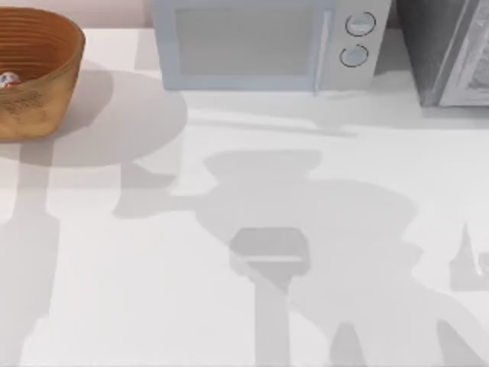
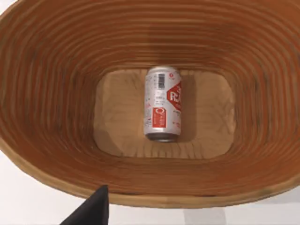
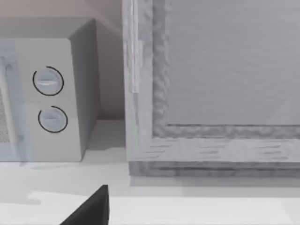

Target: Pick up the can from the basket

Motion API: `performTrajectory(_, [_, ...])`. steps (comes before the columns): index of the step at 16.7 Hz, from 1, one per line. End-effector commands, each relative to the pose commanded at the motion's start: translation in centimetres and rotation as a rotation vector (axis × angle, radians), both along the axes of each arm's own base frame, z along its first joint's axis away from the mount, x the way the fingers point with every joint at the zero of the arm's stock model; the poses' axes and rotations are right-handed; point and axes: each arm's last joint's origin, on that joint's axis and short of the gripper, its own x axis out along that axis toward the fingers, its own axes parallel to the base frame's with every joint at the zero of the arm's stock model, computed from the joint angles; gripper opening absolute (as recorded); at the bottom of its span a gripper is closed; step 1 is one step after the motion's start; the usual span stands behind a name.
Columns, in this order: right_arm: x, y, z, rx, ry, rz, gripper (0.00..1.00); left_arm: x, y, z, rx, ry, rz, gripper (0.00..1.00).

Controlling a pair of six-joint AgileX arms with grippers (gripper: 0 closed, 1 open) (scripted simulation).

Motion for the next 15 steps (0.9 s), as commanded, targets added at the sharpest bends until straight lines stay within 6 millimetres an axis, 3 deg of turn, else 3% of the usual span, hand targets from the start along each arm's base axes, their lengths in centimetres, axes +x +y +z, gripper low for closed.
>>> performTrajectory(4, [0.0,0.0,0.0,0.0,0.0,0.0,1.0,7.1,1.4,-3.7,-0.02,0.179,-0.015,1.0])
performTrajectory(7, [0.0,0.0,0.0,0.0,0.0,0.0,1.0,10.8,2.4,-7.5,-0.037,0.293,-0.025,1.0])
performTrajectory(12, [0.0,0.0,0.0,0.0,0.0,0.0,1.0,14.0,3.3,-12.8,-0.06,0.424,-0.037,1.0])
performTrajectory(15, [0.0,0.0,0.0,0.0,0.0,0.0,1.0,14.5,3.5,-14.0,-0.065,0.451,-0.039,1.0])
